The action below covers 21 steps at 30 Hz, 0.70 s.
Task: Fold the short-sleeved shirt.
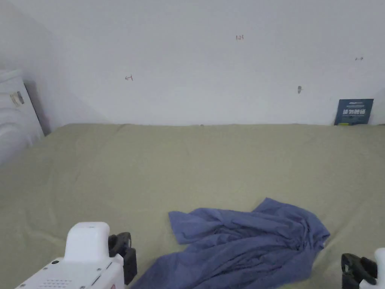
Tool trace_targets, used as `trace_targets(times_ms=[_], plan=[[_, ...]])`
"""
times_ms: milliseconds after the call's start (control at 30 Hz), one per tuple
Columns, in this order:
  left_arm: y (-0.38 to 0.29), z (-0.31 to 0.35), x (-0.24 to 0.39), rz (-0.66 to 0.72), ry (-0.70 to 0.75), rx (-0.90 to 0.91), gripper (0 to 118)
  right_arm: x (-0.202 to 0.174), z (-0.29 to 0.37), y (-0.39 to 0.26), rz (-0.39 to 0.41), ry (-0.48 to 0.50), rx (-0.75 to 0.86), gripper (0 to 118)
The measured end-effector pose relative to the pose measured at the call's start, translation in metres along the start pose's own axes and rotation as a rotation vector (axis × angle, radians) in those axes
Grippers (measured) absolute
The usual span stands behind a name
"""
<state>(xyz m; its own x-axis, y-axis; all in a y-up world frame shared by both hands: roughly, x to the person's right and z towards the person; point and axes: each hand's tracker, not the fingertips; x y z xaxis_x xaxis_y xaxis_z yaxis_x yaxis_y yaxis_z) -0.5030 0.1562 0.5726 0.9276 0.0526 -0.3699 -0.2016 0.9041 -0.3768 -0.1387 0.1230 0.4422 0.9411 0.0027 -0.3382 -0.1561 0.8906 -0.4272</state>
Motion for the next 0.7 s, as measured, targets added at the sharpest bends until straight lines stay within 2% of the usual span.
trace_targets(times_ms=[267,367,500,533,567,600,633,667,700], plan=[[-0.012,-0.016,-0.027,0.057,-0.002,-0.081,0,-0.013,-0.003,-0.005,-0.002,0.021,-0.016,0],[-0.024,-0.042,-0.038,0.034,-0.026,-0.205,0,-0.013,-0.007,-0.007,-0.012,0.021,-0.035,0],[-0.05,-0.099,-0.056,0.076,-0.06,-0.403,3,-0.015,-0.015,-0.012,-0.009,0.025,-0.061,0],[-0.056,-0.118,-0.06,0.106,-0.063,-0.448,23,-0.016,-0.017,-0.013,-0.008,0.027,-0.067,0],[-0.06,-0.132,-0.063,0.099,-0.064,-0.469,77,-0.016,-0.018,-0.014,-0.008,0.027,-0.074,0],[-0.065,-0.149,-0.065,0.106,-0.045,-0.522,111,-0.017,-0.02,-0.015,-0.008,0.027,-0.082,0],[-0.07,-0.165,-0.066,0.112,-0.047,-0.567,118,-0.018,-0.022,-0.017,-0.009,0.028,-0.09,0],[-0.075,-0.176,-0.066,0.109,-0.044,-0.597,115,-0.018,-0.023,-0.017,-0.009,0.027,-0.097,0],[-0.083,-0.192,-0.058,0.096,-0.016,-0.517,115,-0.018,-0.025,-0.019,-0.01,0.028,-0.102,0]])
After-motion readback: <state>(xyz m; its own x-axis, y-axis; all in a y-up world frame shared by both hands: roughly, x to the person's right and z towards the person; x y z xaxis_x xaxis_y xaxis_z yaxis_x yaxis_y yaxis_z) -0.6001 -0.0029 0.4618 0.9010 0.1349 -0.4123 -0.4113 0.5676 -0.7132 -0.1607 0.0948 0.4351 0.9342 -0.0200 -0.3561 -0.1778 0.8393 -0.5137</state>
